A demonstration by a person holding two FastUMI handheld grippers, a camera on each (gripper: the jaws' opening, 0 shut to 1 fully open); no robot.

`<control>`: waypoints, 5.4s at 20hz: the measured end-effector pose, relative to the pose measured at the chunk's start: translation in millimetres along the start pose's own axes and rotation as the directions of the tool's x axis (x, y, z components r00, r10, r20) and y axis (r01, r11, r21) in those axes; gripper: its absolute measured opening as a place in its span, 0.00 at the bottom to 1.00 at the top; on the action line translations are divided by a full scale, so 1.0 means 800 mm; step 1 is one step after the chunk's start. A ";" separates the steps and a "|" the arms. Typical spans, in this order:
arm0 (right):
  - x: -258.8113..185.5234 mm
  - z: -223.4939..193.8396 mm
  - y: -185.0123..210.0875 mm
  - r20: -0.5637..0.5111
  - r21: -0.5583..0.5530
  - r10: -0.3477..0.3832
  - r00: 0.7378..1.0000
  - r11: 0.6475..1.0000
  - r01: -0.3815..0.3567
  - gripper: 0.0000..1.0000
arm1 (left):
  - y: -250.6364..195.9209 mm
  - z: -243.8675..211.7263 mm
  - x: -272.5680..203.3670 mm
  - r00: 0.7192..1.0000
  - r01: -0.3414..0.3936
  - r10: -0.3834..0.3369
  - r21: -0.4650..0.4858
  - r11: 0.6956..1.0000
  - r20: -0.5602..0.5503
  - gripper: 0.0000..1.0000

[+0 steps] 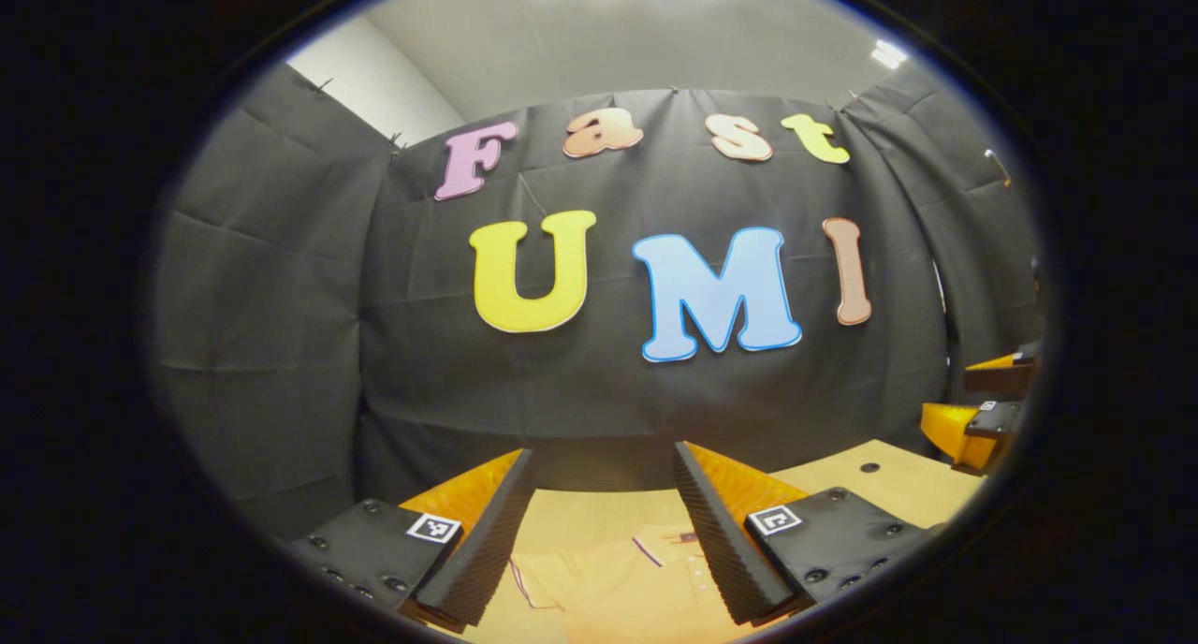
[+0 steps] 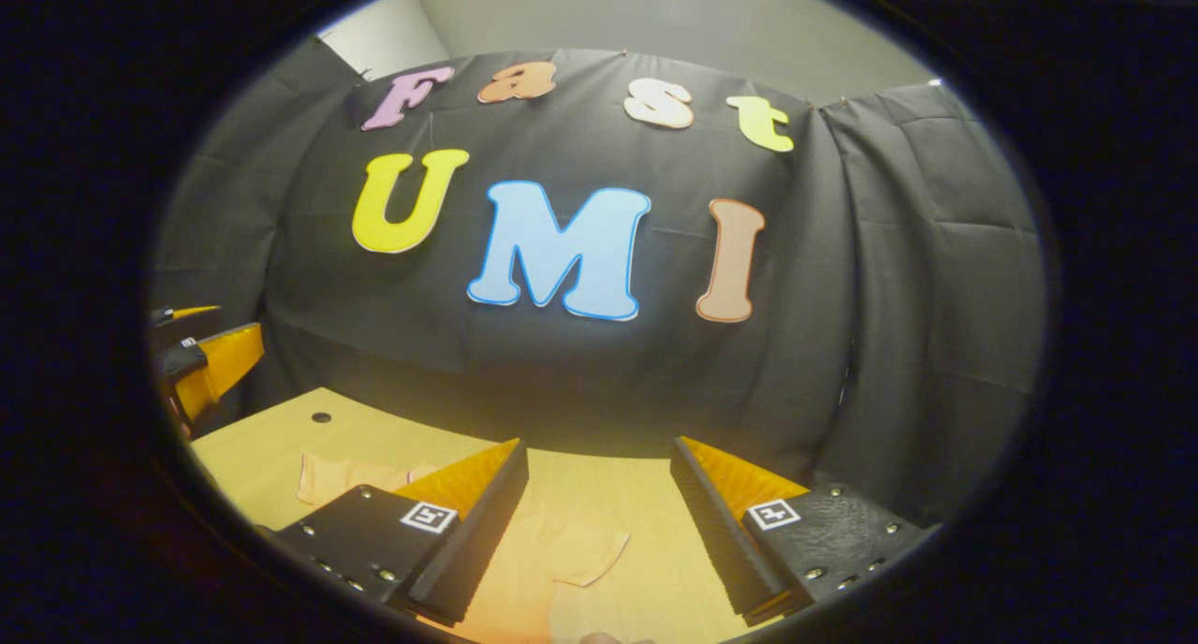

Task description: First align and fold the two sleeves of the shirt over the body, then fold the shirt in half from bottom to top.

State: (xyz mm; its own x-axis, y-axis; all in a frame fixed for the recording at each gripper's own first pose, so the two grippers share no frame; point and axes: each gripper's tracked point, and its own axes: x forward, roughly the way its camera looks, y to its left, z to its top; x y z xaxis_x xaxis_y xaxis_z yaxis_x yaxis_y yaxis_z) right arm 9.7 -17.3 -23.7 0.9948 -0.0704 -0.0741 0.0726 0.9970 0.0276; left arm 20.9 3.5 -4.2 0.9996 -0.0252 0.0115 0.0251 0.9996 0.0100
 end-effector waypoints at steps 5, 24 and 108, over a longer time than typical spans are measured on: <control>0.015 -0.019 -0.004 -0.053 0.016 -0.016 0.998 1.000 0.017 0.97 | 0.002 -0.019 0.016 0.999 0.016 -0.017 -0.008 1.000 -0.027 0.99; 0.154 -0.246 -0.004 -0.548 0.124 0.009 0.836 0.990 0.071 0.98 | 0.010 -0.081 0.018 0.987 0.013 -0.011 0.016 1.000 -0.158 1.00; -0.043 -0.137 0.094 -0.411 0.047 0.163 0.897 0.986 -0.157 0.96 | 0.185 -0.487 0.141 0.751 -0.219 0.092 -0.115 0.969 -0.654 0.94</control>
State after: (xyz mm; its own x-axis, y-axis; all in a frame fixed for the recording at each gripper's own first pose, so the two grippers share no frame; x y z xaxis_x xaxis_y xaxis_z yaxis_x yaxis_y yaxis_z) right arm -27.2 64.0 -128.5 0.8746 0.1128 -0.4716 -0.0817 0.9929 0.0860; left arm 142.0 152.1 -390.7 0.7603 0.0795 -0.6447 -0.1937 0.9751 -0.1083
